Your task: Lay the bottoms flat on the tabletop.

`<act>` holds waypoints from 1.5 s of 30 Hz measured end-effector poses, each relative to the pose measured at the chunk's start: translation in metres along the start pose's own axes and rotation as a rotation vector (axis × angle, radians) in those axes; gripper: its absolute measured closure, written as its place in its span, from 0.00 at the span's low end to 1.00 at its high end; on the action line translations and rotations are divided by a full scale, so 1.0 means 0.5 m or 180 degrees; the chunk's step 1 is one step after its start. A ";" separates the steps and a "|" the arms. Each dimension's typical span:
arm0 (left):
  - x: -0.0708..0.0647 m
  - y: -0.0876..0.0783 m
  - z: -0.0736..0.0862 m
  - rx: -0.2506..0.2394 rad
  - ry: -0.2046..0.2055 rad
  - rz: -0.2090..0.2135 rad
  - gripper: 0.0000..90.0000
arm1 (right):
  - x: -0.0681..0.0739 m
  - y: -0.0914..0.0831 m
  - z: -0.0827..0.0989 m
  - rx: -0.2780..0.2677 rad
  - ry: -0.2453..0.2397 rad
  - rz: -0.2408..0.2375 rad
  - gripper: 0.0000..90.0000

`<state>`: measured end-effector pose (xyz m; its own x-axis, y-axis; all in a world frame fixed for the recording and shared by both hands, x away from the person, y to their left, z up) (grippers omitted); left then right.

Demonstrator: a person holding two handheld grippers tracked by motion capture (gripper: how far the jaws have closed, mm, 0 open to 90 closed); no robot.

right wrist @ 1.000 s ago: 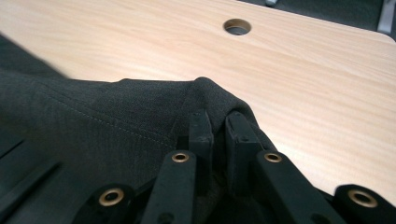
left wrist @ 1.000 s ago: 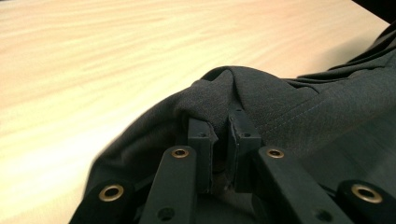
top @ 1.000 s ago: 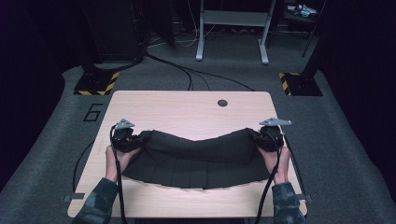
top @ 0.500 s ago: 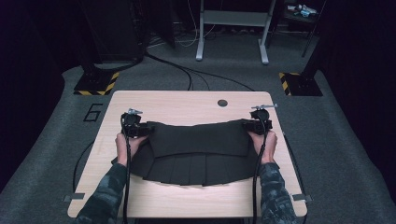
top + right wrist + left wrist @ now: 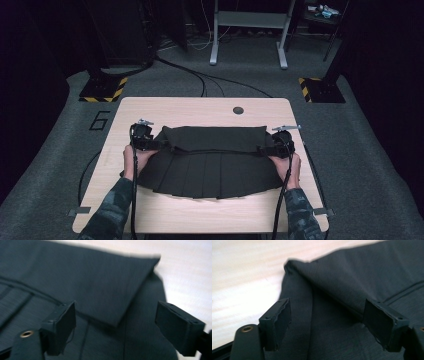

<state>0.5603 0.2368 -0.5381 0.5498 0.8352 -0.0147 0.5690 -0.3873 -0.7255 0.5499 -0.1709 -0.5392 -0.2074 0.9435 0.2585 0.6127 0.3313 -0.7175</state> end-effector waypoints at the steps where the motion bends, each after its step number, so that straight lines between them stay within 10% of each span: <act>1: 0.001 0.007 0.008 0.0057 0.0010 -0.0008 0.23 | -0.004 0.007 0.009 0.0048 0.0019 -0.0010 0.17; 9: 0.006 0.047 0.096 0.0408 0.0124 -0.0075 0.16 | -0.036 0.064 0.080 0.0455 -0.0038 0.0193 0.00; 21: -0.010 0.025 0.134 0.0208 0.0278 -0.0292 0.15 | -0.028 0.061 0.095 0.0330 -0.0157 0.0316 0.02; 45: -0.057 -0.068 0.237 -0.0004 0.0307 -0.0294 0.15 | 0.024 0.005 0.179 0.0159 -0.0336 0.0128 0.05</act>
<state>0.4529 0.2723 -0.5947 0.5513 0.8258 0.1185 0.6207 -0.3111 -0.7197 0.4805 -0.1578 -0.5957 -0.2642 0.9509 0.1613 0.5838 0.2909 -0.7580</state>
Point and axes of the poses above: each handheld gripper's, and its own axes: y roughly forward along the jaws, z roughly out of its underside, x roughly to its left, the point moved 10 cm from there along y, roughly forward along the jaws, and after that the axes turned 12 degrees about y, right-handed, at the moved point
